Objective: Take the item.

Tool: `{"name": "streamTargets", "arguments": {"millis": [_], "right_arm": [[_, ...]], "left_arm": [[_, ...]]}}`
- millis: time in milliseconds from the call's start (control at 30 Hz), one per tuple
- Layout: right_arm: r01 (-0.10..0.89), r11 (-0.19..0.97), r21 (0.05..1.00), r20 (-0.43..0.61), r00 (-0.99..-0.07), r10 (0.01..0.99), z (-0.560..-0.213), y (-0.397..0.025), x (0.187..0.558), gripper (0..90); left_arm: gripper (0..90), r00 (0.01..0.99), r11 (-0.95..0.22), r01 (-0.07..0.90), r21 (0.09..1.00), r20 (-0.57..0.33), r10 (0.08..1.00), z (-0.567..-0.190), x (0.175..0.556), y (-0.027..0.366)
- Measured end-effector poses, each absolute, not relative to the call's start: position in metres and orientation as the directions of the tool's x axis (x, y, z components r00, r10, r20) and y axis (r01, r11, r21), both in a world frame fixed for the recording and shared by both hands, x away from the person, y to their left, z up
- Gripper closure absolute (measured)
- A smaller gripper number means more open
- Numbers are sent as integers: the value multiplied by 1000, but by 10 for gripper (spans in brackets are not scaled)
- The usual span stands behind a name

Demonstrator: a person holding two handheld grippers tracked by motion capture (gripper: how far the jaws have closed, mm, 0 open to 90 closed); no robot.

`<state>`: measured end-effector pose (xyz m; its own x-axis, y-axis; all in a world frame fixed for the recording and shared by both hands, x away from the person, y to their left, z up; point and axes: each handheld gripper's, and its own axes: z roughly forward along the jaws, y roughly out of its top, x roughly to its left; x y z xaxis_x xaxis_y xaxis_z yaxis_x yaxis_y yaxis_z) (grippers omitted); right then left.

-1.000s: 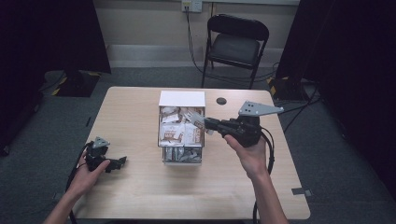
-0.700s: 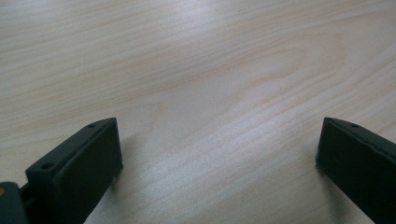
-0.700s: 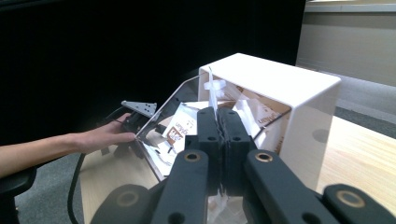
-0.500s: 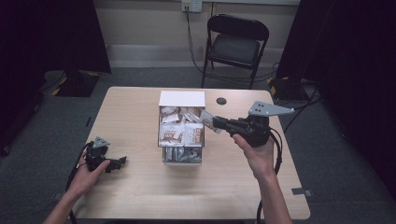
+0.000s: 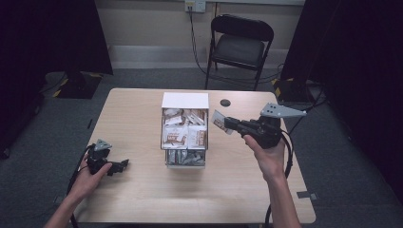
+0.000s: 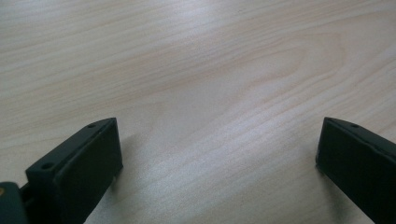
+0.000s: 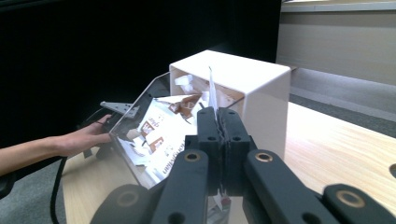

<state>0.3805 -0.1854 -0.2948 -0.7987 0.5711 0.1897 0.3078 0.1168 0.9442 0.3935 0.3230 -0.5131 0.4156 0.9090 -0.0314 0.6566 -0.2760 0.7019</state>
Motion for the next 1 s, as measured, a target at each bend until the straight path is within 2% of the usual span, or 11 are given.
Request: {"name": "streamTargets", "arguments": {"millis": [467,1000], "right_arm": [[339,105,935,205,-758,619,-305,-205,389,888],[409,126,904,232,-716,658,-333,-212,406,888]], "left_arm": [[0,416,-276,657,702,-32,909,-513,393,323],[0,416,-276,657,702,-31,909,-513,393,323]]}}
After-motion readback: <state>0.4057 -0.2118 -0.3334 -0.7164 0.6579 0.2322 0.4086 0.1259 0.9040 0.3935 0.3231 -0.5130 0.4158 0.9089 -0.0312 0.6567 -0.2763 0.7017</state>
